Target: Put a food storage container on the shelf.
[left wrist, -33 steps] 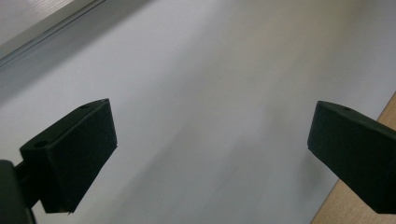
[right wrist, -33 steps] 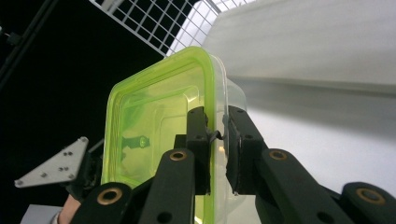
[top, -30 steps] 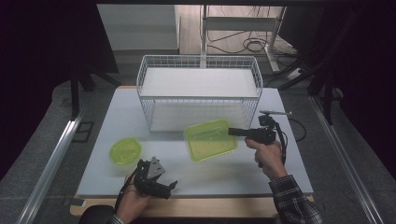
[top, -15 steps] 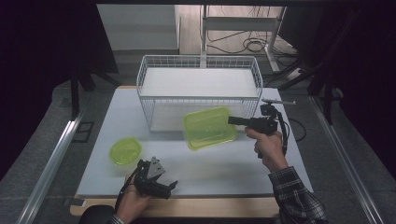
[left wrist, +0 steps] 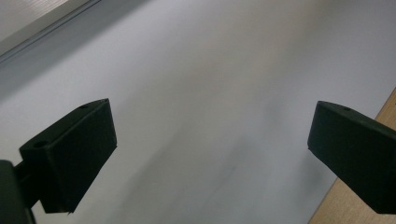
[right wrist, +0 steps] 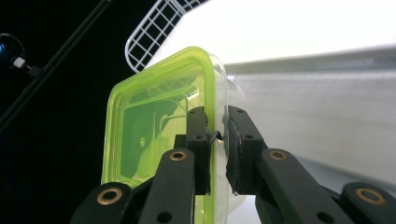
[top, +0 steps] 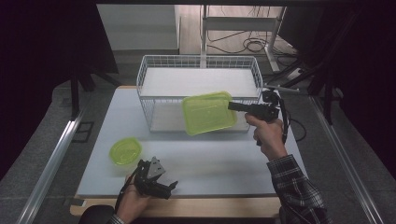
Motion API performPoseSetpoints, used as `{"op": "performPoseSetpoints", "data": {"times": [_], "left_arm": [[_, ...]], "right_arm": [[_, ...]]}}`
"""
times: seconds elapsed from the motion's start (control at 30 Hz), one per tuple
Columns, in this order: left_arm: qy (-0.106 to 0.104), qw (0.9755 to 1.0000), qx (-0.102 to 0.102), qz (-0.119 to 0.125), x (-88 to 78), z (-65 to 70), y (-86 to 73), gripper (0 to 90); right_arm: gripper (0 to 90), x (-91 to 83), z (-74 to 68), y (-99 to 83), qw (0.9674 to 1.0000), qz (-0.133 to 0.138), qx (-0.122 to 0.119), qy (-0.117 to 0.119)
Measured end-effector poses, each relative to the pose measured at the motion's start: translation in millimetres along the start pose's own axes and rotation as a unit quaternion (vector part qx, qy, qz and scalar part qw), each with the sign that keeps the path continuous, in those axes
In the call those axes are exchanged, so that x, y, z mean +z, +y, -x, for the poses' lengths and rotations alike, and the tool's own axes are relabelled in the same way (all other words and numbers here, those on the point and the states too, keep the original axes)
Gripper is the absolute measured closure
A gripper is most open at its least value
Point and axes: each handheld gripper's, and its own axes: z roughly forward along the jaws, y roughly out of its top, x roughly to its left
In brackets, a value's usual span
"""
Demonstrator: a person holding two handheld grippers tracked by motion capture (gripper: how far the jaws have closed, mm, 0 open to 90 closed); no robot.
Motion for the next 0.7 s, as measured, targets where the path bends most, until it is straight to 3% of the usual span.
{"op": "performPoseSetpoints", "data": {"times": [0.47,0.7], "left_arm": [[-0.001,1.0000,0.001,-0.001,0.5,0.2,0.0,0.9],[-0.001,1.0000,0.001,-0.001,0.5,0.2,0.0,0.9]], "right_arm": [[80.4,9.8,-13.7,28.1,0.9994,0.030,-0.011,-0.010],[80.4,19.2,-16.5,45.4,0.9984,0.048,-0.009,-0.029]]}}
